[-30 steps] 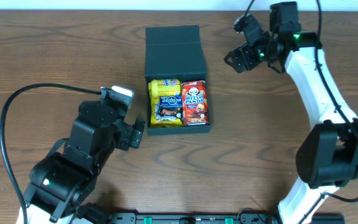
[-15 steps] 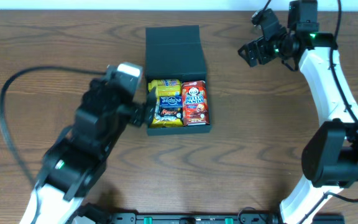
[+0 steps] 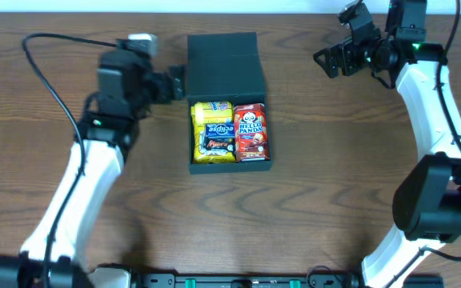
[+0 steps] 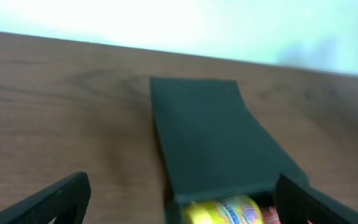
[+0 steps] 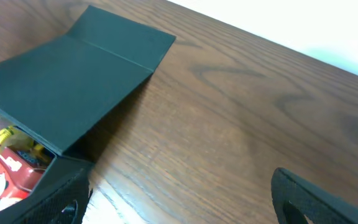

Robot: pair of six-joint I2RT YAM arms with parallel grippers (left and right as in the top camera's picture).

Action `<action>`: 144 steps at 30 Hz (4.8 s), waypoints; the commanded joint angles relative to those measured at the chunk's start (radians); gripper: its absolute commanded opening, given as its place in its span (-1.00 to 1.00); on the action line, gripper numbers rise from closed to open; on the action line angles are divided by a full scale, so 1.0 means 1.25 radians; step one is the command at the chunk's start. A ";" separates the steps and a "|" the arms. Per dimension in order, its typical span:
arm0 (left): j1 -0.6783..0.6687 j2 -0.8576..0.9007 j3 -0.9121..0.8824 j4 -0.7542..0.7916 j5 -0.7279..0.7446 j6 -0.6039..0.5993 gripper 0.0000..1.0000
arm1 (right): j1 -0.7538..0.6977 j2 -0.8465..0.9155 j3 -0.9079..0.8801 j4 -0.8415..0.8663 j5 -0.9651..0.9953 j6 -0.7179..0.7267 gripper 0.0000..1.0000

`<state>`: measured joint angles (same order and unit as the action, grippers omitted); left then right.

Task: Pack container
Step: 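Move both grippers to the back corners of the upright black lid, then push the lid forward with both grippers to close it over the box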

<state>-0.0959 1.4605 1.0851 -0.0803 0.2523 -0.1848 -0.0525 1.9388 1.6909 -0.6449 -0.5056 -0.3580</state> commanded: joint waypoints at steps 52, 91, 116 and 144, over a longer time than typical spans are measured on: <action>0.078 0.687 0.576 -0.317 0.352 -0.205 -0.89 | 0.144 0.380 -0.002 0.262 -0.269 0.652 -0.97; 0.036 0.703 0.576 -0.327 0.382 -0.220 -0.88 | 0.164 0.387 -0.002 0.438 -0.439 0.665 -0.97; 0.078 0.647 0.598 -0.152 0.609 -0.181 -0.89 | 0.110 0.295 -0.002 0.514 -0.562 0.663 -0.97; 0.078 0.435 0.598 -0.430 0.587 0.151 -0.89 | 0.147 0.189 -0.002 0.126 -0.527 0.516 -0.97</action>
<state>-0.0010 2.0304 1.8072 -0.6014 1.0088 -0.0643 0.1299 2.1849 1.6871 -0.4728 -1.1999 0.3508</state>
